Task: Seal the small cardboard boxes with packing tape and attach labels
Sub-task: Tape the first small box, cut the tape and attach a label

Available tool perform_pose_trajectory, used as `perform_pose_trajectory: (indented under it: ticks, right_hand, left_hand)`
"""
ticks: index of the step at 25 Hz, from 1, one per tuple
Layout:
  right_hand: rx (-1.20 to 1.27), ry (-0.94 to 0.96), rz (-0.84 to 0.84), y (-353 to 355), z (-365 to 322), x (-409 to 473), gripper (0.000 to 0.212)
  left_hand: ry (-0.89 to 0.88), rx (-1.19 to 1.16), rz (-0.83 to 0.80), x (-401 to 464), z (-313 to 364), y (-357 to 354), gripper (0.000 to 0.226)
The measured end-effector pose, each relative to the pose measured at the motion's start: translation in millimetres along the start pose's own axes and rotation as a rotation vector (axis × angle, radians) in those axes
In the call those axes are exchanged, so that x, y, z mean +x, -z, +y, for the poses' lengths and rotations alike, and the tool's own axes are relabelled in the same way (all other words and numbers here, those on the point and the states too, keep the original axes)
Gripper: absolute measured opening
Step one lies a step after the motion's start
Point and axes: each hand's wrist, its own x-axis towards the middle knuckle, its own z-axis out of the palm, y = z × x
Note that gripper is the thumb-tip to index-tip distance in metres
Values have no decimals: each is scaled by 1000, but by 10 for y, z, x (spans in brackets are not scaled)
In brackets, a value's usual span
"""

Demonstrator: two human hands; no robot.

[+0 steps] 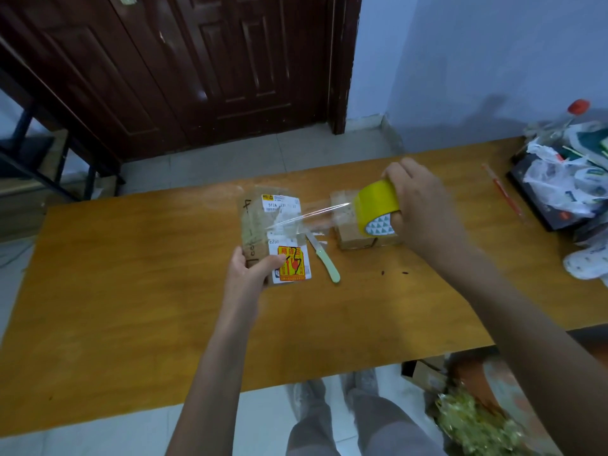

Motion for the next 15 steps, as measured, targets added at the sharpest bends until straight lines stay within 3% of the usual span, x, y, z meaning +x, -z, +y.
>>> perform_pose_trajectory:
  ticks: [9, 15]
  right_hand:
    - [21, -18, -102, -212, 102, -53, 37]
    - [57, -9, -127, -263, 38, -69, 39]
  left_hand:
    - [40, -192, -102, -126, 64, -15, 59]
    - [25, -390, -224, -209, 127, -15, 47]
